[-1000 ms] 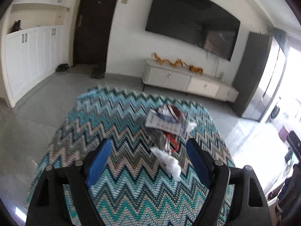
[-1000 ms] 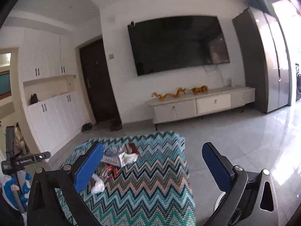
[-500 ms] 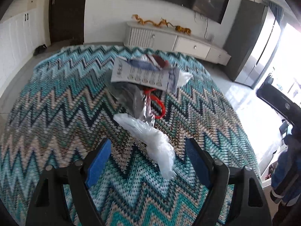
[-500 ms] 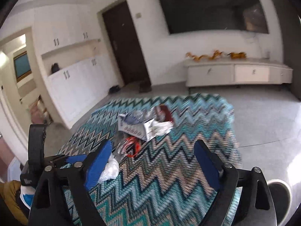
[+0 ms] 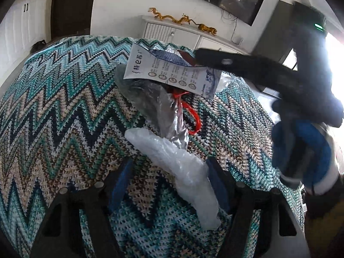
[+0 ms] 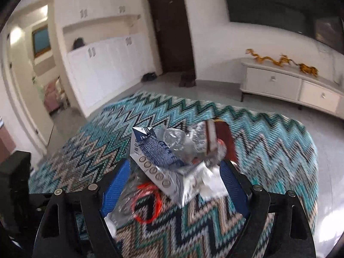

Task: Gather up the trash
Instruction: 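Grasp the clear plastic bag with the left tool while the right tool grasps a blue milk carton, then carry both items over the grey bin and open both tools to drop them, then return both tools to the ottoman trash pile, then grasp the clear bag with red string with the left tool while the right tool grasps the red wrapper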

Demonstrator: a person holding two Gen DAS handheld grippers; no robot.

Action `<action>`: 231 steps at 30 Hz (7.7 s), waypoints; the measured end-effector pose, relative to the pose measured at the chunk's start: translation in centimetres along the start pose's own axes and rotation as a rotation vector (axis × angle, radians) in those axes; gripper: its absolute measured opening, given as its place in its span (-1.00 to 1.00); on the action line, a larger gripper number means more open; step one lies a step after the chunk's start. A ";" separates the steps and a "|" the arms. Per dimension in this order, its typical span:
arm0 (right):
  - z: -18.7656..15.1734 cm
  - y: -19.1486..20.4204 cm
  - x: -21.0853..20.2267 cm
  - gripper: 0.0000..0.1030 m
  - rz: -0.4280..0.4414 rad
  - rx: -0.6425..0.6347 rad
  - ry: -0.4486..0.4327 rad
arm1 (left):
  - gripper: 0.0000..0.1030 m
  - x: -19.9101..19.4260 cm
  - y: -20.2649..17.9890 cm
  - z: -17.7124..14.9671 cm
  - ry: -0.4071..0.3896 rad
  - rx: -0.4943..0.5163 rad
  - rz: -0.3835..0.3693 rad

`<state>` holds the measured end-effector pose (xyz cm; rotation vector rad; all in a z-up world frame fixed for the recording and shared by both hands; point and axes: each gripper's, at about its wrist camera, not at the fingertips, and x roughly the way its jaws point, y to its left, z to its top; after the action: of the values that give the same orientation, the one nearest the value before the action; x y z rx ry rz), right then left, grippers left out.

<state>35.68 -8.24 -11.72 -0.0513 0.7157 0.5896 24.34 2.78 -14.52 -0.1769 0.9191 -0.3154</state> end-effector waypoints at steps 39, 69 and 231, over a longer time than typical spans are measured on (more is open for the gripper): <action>2.6 8.6 7.9 -0.03 -0.036 -0.348 0.314 | 0.20 -4.0 4.2 -3.3 -0.043 -0.109 -0.131; 5.6 9.6 -15.8 -0.33 0.172 -0.012 -0.094 | -0.53 -16.5 1.2 -5.7 -0.154 -0.079 -0.090; -4.3 -1.7 -7.3 0.52 -0.076 0.278 -0.059 | 0.36 0.2 1.1 5.1 -0.045 0.086 0.091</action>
<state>29.59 -14.24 -10.68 0.1958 0.7294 0.4136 28.74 3.84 -11.96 -0.0627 0.8646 -0.2653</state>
